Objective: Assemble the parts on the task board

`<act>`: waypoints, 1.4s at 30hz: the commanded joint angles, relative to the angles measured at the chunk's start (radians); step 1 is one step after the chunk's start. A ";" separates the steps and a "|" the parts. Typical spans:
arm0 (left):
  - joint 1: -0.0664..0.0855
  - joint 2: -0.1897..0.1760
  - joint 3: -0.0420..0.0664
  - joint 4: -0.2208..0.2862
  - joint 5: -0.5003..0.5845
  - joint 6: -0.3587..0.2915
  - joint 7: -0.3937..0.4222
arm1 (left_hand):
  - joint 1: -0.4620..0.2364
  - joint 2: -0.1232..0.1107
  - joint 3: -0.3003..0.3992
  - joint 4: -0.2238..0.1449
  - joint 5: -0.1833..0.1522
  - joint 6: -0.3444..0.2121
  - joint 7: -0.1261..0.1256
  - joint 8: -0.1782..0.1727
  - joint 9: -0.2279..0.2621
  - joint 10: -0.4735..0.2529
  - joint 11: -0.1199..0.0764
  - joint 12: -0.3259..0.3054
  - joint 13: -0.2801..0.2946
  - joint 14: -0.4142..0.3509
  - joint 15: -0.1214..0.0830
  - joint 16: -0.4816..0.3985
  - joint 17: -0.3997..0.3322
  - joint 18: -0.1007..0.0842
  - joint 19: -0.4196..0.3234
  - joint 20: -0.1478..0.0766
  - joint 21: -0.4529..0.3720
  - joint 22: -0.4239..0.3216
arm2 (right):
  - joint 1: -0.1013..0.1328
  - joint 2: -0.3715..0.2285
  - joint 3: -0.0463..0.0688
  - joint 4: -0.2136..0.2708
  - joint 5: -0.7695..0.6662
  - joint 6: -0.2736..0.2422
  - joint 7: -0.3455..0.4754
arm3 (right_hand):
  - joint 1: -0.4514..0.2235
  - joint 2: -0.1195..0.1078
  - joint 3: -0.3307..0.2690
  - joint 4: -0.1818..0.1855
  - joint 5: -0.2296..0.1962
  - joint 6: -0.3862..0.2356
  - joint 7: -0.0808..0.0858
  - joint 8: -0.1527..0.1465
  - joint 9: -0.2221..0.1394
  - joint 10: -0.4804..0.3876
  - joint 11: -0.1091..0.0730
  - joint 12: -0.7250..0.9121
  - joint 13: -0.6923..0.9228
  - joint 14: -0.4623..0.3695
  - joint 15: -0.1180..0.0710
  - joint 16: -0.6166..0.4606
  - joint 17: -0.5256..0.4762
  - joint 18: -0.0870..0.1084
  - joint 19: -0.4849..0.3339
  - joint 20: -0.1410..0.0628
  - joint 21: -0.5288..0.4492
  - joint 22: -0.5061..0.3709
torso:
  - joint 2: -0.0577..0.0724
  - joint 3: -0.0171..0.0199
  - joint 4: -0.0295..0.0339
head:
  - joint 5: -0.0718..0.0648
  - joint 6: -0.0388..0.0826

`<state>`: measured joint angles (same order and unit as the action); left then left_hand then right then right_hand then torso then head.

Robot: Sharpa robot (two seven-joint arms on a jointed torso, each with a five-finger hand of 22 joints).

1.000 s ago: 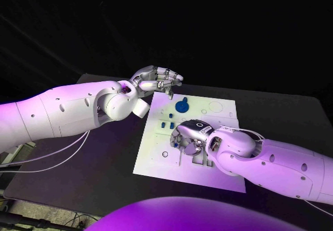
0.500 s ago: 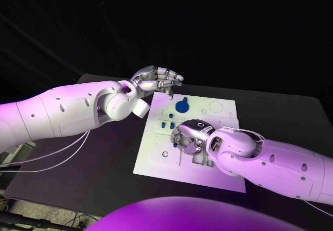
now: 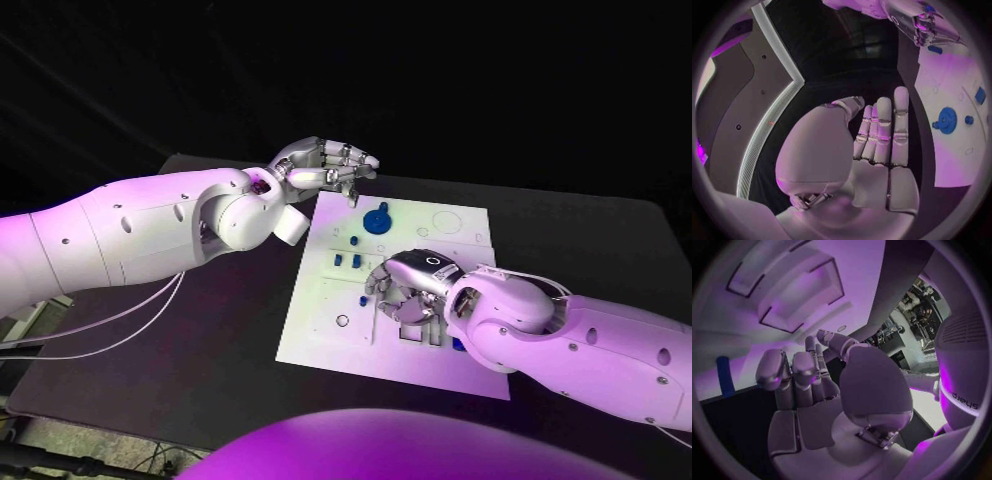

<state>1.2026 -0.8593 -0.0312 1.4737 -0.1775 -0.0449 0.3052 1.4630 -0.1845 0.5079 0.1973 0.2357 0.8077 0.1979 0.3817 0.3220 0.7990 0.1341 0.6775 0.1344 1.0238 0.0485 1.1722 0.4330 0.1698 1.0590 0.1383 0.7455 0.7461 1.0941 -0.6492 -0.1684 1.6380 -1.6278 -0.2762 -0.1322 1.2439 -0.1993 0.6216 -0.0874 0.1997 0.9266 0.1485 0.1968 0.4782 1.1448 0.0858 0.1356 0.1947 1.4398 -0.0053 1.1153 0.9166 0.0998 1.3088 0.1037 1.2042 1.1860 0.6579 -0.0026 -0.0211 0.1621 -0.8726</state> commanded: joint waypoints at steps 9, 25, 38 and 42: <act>0.000 -0.002 0.000 -0.001 0.003 0.023 0.003 | -0.008 -0.001 0.004 -0.001 -0.005 -0.004 0.000 0.007 0.001 -0.007 0.000 -0.005 -0.001 0.000 0.007 -0.005 0.001 0.014 -0.003 0.004 0.005 0.001 | 0.080 -0.144 0.011 0.092 0.079 -0.006 -0.042 | -0.009 -0.025 -0.019 0.014 0.016 -0.003 0.002 0.000 0.007 -0.047 0.005 0.001 -0.009 0.004 0.010 0.009 0.004 0.001 0.005 0.004 0.001 0.008 | -0.002 -0.0008 -0.0014 | -0.025 0.000; -0.001 0.003 -0.001 -0.010 0.003 0.032 0.003 | -0.012 -0.001 0.006 -0.003 -0.005 -0.007 0.001 0.008 0.001 -0.009 0.001 -0.005 -0.001 -0.001 0.008 -0.006 0.002 0.014 -0.003 0.005 0.005 0.000 | 0.127 -0.214 0.017 0.033 0.107 0.085 -0.053 | 0.063 -0.003 -0.255 0.071 0.006 -0.075 -0.002 -0.064 -0.002 -0.202 0.027 0.026 -0.083 -0.017 0.030 -0.002 -0.040 0.015 -0.021 0.023 -0.075 -0.049 | 0.001 0.0005 0.0009 | -0.047 0.000; -0.001 0.003 -0.001 -0.013 0.003 0.042 -0.002 | -0.013 -0.001 0.006 -0.003 -0.005 -0.008 0.001 0.009 0.002 -0.009 0.001 -0.005 -0.001 -0.001 0.008 -0.006 0.002 0.014 -0.003 0.005 0.004 0.000 | 0.106 -0.161 0.012 -0.030 0.088 0.090 -0.049 | 0.089 0.022 -0.179 0.083 -0.009 -0.006 0.017 -0.059 -0.007 -0.152 0.021 0.083 -0.107 -0.001 0.025 0.030 -0.016 -0.001 0.029 0.017 -0.010 0.018 | 0.001 -0.0007 0.0021 | -0.044 0.000; -0.001 0.003 -0.001 -0.013 0.003 0.042 -0.003 | -0.013 -0.001 0.006 -0.003 -0.005 -0.008 0.001 0.009 0.002 -0.009 0.001 -0.005 -0.001 -0.001 0.008 -0.006 0.002 0.014 -0.003 0.005 0.004 0.000 | 0.102 -0.154 0.012 -0.034 0.088 0.091 -0.046 | 0.078 0.015 -0.117 0.092 -0.016 0.037 0.011 -0.052 -0.008 -0.112 0.015 0.094 -0.121 0.005 0.021 0.047 0.000 -0.006 0.045 0.015 0.014 0.044 | 0.001 -0.0003 0.0012 | -0.043 0.000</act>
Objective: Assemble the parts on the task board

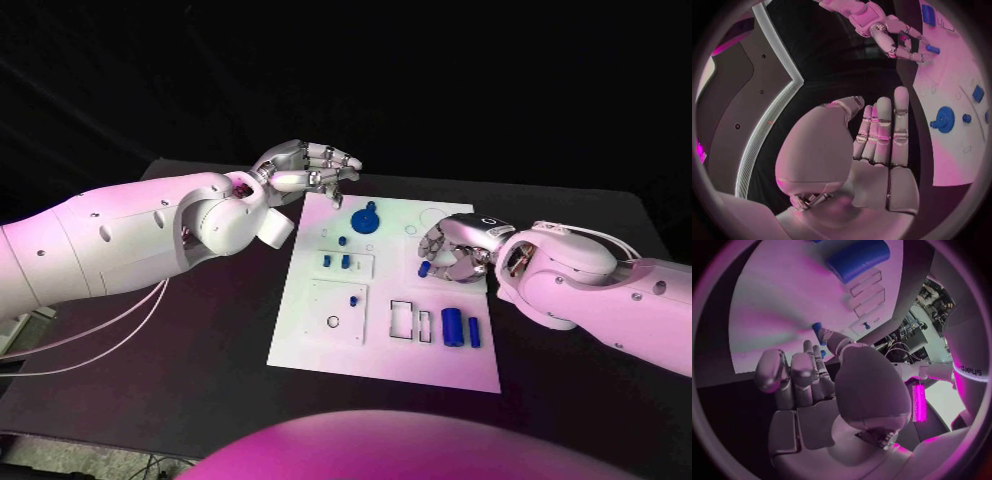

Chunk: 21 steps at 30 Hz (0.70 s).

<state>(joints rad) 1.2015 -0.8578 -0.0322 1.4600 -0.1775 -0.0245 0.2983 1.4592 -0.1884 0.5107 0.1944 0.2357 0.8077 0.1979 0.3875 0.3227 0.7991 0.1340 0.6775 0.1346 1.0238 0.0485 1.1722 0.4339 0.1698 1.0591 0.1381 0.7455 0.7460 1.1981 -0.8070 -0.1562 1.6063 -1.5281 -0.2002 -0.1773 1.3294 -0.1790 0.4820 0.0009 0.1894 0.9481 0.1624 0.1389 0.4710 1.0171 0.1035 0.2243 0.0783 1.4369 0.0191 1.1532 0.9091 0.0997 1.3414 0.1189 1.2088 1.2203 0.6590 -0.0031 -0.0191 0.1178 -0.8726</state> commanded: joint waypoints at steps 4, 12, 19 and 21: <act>0.000 0.002 0.000 0.000 0.003 0.023 0.005 | -0.009 0.003 0.004 0.000 -0.005 -0.008 0.001 0.003 0.001 -0.009 0.001 -0.005 -0.001 -0.001 0.008 -0.006 0.001 0.014 -0.003 0.005 0.004 0.000 | -0.005 0.008 0.000 -0.004 -0.011 0.014 0.003 | -0.019 -0.011 0.065 0.010 -0.008 0.046 -0.011 0.015 0.002 0.053 -0.010 0.006 -0.010 0.012 -0.011 0.023 0.019 -0.010 0.021 -0.006 0.025 0.027 | -0.001 0.0000 -0.0017 | 0.001 0.000; 0.000 0.002 0.000 0.000 0.003 0.023 0.004 | -0.009 0.003 0.004 0.000 -0.005 -0.008 0.001 0.003 0.001 -0.009 0.001 -0.005 -0.001 -0.001 0.008 -0.006 0.001 0.014 -0.003 0.005 0.004 0.000 | -0.011 0.015 -0.001 -0.005 -0.007 0.003 0.011 | -0.025 -0.012 0.079 0.014 -0.010 0.057 -0.014 0.019 0.005 0.066 -0.013 0.003 -0.011 0.015 -0.013 0.031 0.027 -0.012 0.026 -0.008 0.033 0.036 | 0.000 0.0013 -0.0014 | 0.001 0.000; 0.000 0.002 0.000 -0.001 0.003 0.023 0.004 | -0.009 0.003 0.004 0.000 -0.005 -0.008 0.001 0.003 0.001 -0.009 0.001 -0.005 -0.001 -0.001 0.008 -0.006 0.001 0.014 -0.003 0.005 0.004 0.000 | -0.013 0.017 -0.001 -0.005 -0.005 0.004 0.012 | -0.026 -0.014 0.081 0.014 -0.011 0.058 -0.015 0.019 0.006 0.068 -0.014 0.003 -0.011 0.015 -0.013 0.031 0.026 -0.012 0.026 -0.009 0.033 0.036 | 0.000 0.0005 -0.0020 | 0.001 0.000; 0.000 0.002 0.000 -0.001 0.003 0.024 0.004 | -0.009 0.003 0.004 0.000 -0.005 -0.008 0.001 0.003 0.001 -0.009 0.001 -0.005 -0.001 -0.001 0.008 -0.006 0.001 0.014 -0.003 0.005 0.004 0.000 | -0.014 0.017 -0.001 -0.006 -0.005 0.005 0.012 | -0.026 -0.014 0.081 0.014 -0.011 0.058 -0.015 0.019 0.006 0.068 -0.014 0.003 -0.011 0.015 -0.013 0.031 0.026 -0.012 0.026 -0.009 0.033 0.036 | 0.000 0.0004 -0.0018 | 0.000 0.000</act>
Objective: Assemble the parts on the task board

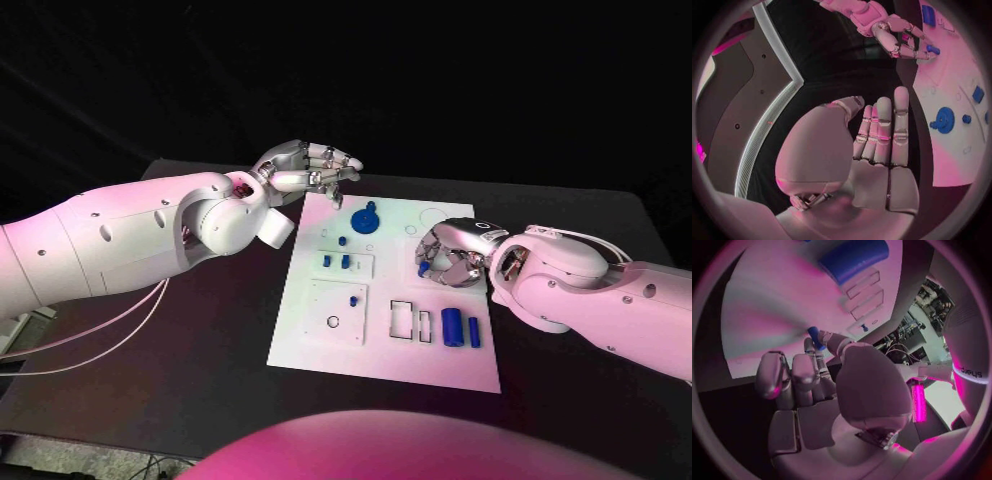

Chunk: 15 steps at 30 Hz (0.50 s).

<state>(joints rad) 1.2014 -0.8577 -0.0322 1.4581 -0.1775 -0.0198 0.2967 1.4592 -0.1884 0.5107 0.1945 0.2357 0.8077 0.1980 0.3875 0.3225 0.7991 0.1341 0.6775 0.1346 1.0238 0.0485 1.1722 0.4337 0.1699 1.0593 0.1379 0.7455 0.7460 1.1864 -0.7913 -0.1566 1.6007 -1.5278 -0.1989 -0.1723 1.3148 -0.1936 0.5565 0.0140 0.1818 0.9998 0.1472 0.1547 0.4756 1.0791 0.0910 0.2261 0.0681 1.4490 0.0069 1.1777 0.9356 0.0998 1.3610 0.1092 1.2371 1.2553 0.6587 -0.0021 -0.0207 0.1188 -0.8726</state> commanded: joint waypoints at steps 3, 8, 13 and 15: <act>0.000 0.002 0.000 0.000 0.003 0.019 0.005 | -0.009 0.003 0.004 0.000 -0.005 -0.008 0.001 0.003 0.001 -0.009 0.001 -0.005 -0.001 -0.001 0.008 -0.006 0.001 0.014 -0.004 0.006 0.004 0.000 | -0.003 0.003 0.000 -0.001 -0.004 0.005 0.007 | -0.013 -0.001 0.008 0.001 -0.006 0.007 0.000 0.004 0.002 0.008 -0.002 0.001 -0.001 0.003 -0.002 0.007 0.000 -0.012 0.006 0.001 0.005 0.001 | 0.000 -0.0004 0.0002 | 0.000 0.000; 0.000 0.002 0.000 0.000 0.003 0.019 0.005 | -0.009 0.003 0.004 0.000 -0.005 -0.008 0.001 0.003 0.001 -0.009 0.001 -0.005 -0.001 -0.001 0.008 -0.006 0.001 0.014 -0.004 0.006 0.004 0.000 | -0.004 0.004 0.000 -0.002 -0.004 -0.009 0.004 | -0.008 0.011 0.027 0.000 -0.012 0.030 -0.008 0.018 0.010 0.037 -0.010 0.005 0.002 0.004 -0.008 0.014 0.006 -0.014 0.011 -0.004 0.013 0.011 | 0.000 -0.0004 0.0007 | -0.001 0.000; 0.000 0.002 0.000 0.000 0.003 0.019 0.005 | -0.009 0.003 0.004 0.000 -0.005 -0.008 0.001 0.003 0.001 -0.009 0.001 -0.005 -0.001 -0.001 0.008 -0.006 0.001 0.014 -0.004 0.006 0.004 0.000 | -0.005 0.004 -0.001 -0.004 -0.005 -0.043 -0.002 | 0.001 0.057 0.063 -0.003 -0.088 0.068 -0.029 0.062 0.041 0.101 -0.033 0.019 0.013 0.008 -0.026 0.026 0.017 -0.017 0.021 -0.019 0.028 0.029 | 0.000 -0.0010 0.0005 | -0.001 0.000; 0.000 0.002 0.000 0.000 0.003 0.019 0.004 | -0.009 0.003 0.004 0.000 -0.005 -0.008 0.001 0.003 0.001 -0.009 0.001 -0.005 -0.001 -0.001 0.008 -0.006 0.001 0.014 -0.004 0.006 0.004 0.000 | -0.005 0.004 -0.001 -0.004 -0.005 -0.056 -0.003 | 0.001 0.061 0.066 -0.006 -0.093 0.071 -0.034 0.075 0.053 0.114 -0.038 0.022 0.016 0.009 -0.030 0.028 0.019 -0.018 0.024 -0.023 0.032 0.034 | 0.000 -0.0010 0.0007 | -0.001 0.000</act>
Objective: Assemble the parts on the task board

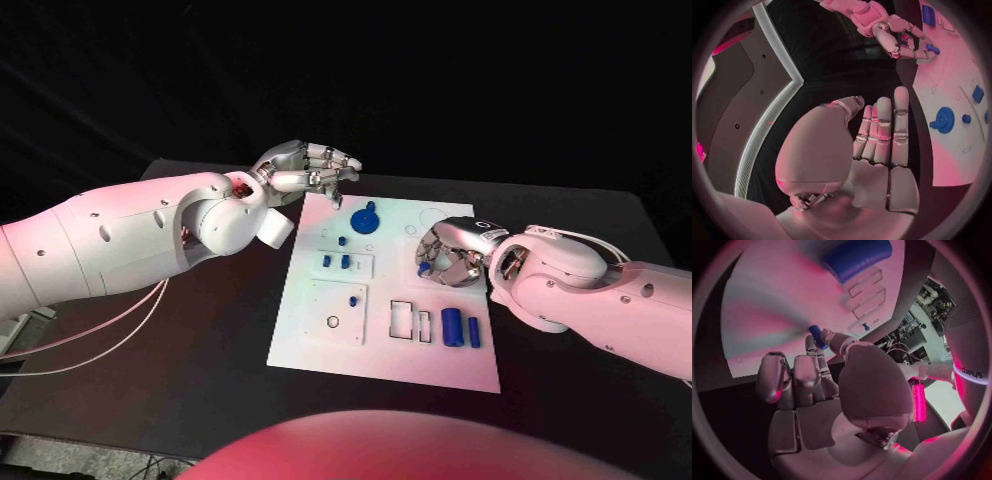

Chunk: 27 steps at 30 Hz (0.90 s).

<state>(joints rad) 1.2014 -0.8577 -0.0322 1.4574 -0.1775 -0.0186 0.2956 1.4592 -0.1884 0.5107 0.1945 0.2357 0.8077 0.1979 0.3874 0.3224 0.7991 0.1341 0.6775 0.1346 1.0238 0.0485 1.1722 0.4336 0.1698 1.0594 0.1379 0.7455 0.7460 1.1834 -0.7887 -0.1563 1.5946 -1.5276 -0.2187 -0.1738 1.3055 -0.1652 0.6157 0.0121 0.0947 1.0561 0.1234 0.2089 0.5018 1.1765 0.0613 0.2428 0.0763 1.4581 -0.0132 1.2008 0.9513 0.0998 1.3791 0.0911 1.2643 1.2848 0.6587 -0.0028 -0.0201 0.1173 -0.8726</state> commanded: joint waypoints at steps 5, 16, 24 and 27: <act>0.000 0.001 0.000 0.000 0.003 0.018 0.005 | -0.014 0.004 0.006 -0.004 -0.007 -0.010 0.001 0.006 0.002 -0.009 0.001 -0.004 -0.001 -0.002 0.008 -0.006 0.003 0.014 -0.004 0.006 0.003 0.000 | -0.002 0.001 -0.001 0.004 -0.005 -0.061 0.000 | 0.000 0.037 0.011 -0.004 -0.029 0.010 -0.016 0.043 0.050 0.034 -0.014 0.002 0.014 0.001 -0.015 0.008 0.004 -0.019 0.007 -0.011 0.007 0.009 | -0.001 -0.0002 -0.0002 | 0.000 0.000; 0.000 0.002 0.000 -0.002 0.002 0.018 0.005 | -0.014 0.004 0.007 -0.005 -0.007 -0.010 0.001 0.007 0.002 -0.009 0.001 -0.004 -0.001 -0.002 0.008 -0.006 0.003 0.014 -0.004 0.006 0.003 0.000 | 0.001 -0.017 0.000 0.035 0.011 -0.103 0.006 | -0.003 0.036 0.012 -0.003 -0.037 0.007 -0.018 0.049 0.056 0.037 -0.014 -0.001 0.015 0.001 -0.016 0.008 0.004 -0.019 0.008 -0.012 0.008 0.011 | -0.001 -0.0002 -0.0003 | -0.001 0.000; 0.000 0.004 0.000 -0.005 0.002 0.019 0.004 | -0.013 0.004 0.008 -0.007 -0.006 -0.010 0.000 0.008 0.003 -0.009 0.001 -0.004 0.000 -0.002 0.008 -0.006 0.003 0.014 -0.004 0.006 0.003 0.000 | 0.034 -0.053 0.005 0.098 0.051 -0.117 0.007 | -0.006 0.033 0.011 -0.003 -0.038 0.005 -0.018 0.053 0.060 0.037 -0.014 -0.003 0.015 0.000 -0.016 0.006 0.000 -0.019 0.006 -0.012 0.005 0.009 | -0.002 -0.0009 -0.0014 | -0.003 0.000; 0.000 0.005 0.000 -0.006 0.002 0.021 0.003 | -0.013 0.004 0.008 -0.007 -0.006 -0.010 0.000 0.008 0.003 -0.009 0.001 -0.004 0.000 -0.002 0.008 -0.006 0.003 0.014 -0.004 0.006 0.003 0.000 | 0.045 -0.062 0.007 0.126 0.073 -0.121 0.009 | -0.010 0.032 0.010 -0.001 -0.038 0.003 -0.018 0.054 0.062 0.037 -0.014 -0.005 0.015 0.000 -0.016 0.006 0.000 -0.019 0.007 -0.012 0.006 0.010 | -0.001 -0.0007 -0.0010 | -0.002 0.000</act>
<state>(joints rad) 1.2013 -0.8548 -0.0322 1.4507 -0.1776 -0.0170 0.2940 1.4539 -0.1830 0.5162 0.1889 0.2357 0.8041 0.2016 0.3914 0.3236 0.7991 0.1340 0.6775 0.1347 1.0238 0.0485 1.1722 0.4352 0.1698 1.0594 0.1378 0.7455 0.7459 1.2256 -0.8493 -0.1500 1.7089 -1.4901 -0.3172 -0.1718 1.3016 -0.1353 0.6215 0.0069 0.0601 1.0519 0.1192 0.2132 0.4996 1.2115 0.0516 0.2448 0.0903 1.4596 -0.0217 1.2048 0.9529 0.0997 1.3861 0.0839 1.2683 1.2942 0.6572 -0.0034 -0.0211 0.1146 -0.8726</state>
